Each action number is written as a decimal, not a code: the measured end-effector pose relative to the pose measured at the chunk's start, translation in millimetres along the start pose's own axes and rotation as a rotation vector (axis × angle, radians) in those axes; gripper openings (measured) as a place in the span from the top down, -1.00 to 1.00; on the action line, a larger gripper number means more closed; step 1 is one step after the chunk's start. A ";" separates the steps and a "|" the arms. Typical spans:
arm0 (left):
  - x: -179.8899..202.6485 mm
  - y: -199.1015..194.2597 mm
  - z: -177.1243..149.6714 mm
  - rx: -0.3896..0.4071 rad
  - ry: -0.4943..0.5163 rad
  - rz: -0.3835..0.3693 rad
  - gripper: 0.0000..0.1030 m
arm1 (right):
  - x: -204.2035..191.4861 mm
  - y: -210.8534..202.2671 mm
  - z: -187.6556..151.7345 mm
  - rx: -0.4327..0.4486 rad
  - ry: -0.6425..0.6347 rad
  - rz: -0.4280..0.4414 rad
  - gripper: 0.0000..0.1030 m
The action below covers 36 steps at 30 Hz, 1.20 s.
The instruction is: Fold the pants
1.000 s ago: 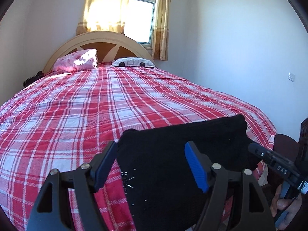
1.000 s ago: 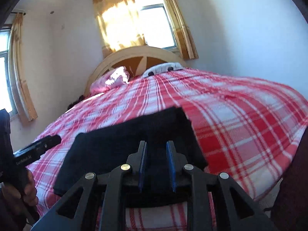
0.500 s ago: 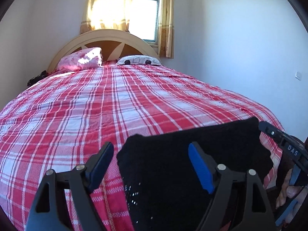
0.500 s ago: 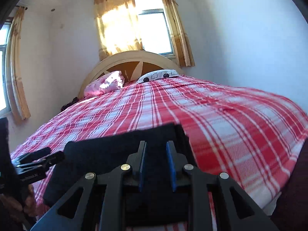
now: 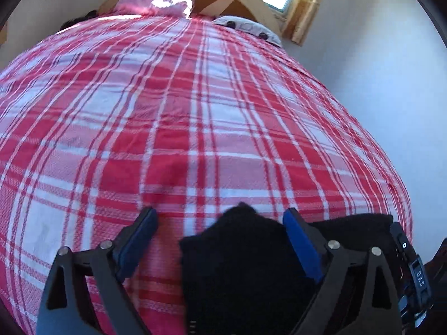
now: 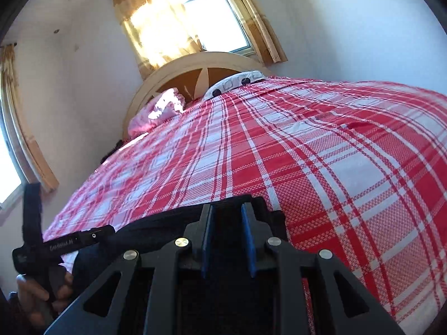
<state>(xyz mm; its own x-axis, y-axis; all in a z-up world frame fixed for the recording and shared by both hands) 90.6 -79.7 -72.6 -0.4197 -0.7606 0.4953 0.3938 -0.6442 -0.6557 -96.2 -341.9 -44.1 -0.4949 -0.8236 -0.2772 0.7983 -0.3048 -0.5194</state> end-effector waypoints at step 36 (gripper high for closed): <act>-20.2 -68.7 -40.5 0.102 0.180 0.250 -0.82 | -16.0 -53.0 -53.7 0.040 -0.203 -0.249 -0.23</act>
<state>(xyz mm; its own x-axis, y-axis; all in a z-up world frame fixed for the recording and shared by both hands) 38.9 -16.8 -60.7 -0.4341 -0.8759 0.2108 0.5789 -0.4505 -0.6796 -149.1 -286.8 -55.6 -0.6009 -0.7990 0.0233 0.6765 -0.5239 -0.5176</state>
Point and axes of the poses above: each gripper's, at about its wrist camera, not at the fingertips, and y roughly the way its jaws point, x to its right, z to its top, the point moved 6 cm from there along y, roughly the way its jaws point, and after that the axes turned 13 degrees about -z, right-handed, at the moved point
